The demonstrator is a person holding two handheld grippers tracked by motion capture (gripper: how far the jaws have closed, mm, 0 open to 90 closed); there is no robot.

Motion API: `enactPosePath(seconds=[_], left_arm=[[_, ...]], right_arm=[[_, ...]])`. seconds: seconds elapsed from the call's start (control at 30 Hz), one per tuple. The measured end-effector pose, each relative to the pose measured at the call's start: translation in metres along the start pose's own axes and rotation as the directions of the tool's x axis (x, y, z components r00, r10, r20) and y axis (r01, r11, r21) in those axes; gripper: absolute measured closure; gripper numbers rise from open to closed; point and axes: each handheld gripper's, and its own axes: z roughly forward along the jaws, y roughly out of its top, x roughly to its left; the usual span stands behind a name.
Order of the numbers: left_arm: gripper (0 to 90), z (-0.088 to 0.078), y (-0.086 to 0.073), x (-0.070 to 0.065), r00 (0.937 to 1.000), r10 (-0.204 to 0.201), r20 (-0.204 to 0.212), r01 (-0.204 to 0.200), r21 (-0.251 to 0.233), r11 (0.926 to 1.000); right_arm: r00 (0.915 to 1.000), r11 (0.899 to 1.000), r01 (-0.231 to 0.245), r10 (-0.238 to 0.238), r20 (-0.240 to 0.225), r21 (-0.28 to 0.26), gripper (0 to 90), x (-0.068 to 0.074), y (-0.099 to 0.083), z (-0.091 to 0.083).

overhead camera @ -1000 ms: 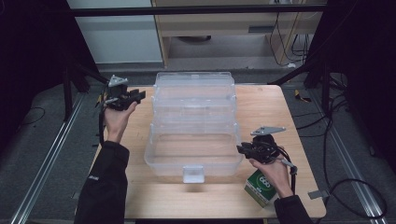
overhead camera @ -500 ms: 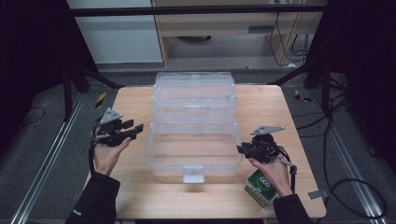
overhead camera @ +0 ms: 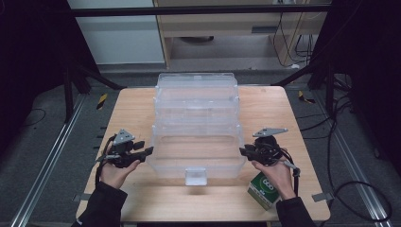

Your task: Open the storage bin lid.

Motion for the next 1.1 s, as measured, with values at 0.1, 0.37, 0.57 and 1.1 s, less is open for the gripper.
enactPosePath(seconds=[0.1,0.37,0.57,1.1], left_arm=[[61.8,0.005,-0.002,-0.002,1.0,0.008,0.001,-0.008,0.027,0.9996],[65.0,0.007,-0.002,-0.001,0.9999,-0.007,-0.01,0.007,0.031,0.9995],[62.4,0.007,-0.002,-0.001,0.9999,0.002,-0.016,-0.001,0.031,0.9995],[41.6,-0.018,0.003,0.017,0.9972,-0.034,-0.067,0.031,-0.053,0.9981]], right_arm=[[1.0,1.0,-0.001,0.001,0.003,-0.003,70.8,0.0,0.0,0.0],[1.0,1.0,-0.003,0.003,0.004,-0.003,70.8,0.001,0.0,0.0],[0.9999,1.0,-0.016,0.015,-0.007,-0.005,70.5,0.0,0.0,0.0],[0.9998,0.999,0.021,-0.021,0.006,0.048,34.8,-0.003,0.0,-0.043]])
